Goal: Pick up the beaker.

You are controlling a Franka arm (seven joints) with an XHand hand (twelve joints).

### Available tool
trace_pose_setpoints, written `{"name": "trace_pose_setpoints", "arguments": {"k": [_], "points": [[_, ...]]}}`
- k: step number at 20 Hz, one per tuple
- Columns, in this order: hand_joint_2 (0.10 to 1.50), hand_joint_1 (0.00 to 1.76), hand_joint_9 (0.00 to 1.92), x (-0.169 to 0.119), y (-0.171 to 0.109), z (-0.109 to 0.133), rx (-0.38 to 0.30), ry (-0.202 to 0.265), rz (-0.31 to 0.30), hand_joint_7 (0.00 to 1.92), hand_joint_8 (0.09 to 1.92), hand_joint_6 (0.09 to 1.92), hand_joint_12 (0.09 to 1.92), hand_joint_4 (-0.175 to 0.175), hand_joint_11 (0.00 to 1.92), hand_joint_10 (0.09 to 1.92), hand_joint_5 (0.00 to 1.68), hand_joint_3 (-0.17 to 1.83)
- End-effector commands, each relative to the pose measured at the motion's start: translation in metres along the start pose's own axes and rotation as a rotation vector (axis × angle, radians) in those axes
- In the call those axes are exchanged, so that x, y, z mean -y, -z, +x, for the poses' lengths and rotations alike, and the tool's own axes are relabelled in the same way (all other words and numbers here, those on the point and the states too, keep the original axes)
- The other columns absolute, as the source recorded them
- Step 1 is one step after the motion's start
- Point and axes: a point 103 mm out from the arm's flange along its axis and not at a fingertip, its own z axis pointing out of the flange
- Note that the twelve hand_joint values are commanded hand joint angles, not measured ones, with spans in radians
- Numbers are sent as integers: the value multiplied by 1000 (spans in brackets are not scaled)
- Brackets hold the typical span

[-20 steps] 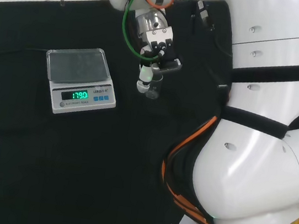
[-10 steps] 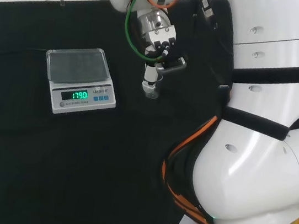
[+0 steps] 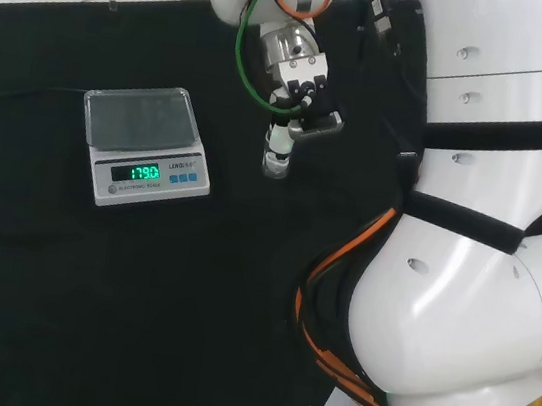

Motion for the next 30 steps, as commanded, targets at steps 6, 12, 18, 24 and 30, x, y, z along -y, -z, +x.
{"name": "trace_pose_setpoints", "arguments": {"k": [6, 12, 18, 24, 30], "points": [[553, 1065, 802, -6, 0, 6, -12, -17, -72, 543, 823, 681, 1308, -56, 568, 799, 459, 679], [601, 1042, 930, -7, 2, 12, -18, -6, -101, 719, 844, 883, 1292, -46, 671, 809, 637, 679], [673, 1080, 1062, -7, 7, 15, -10, -7, -128, 917, 841, 904, 1257, -33, 773, 800, 797, 705], [1083, 1072, 1069, -2, 17, 11, -1, 3, -128, 965, 852, 1079, 1239, 4, 811, 843, 932, 97], [1104, 1073, 1070, 4, 30, 5, 36, 7, -131, 967, 856, 1088, 1238, -2, 815, 849, 930, 65]]}}
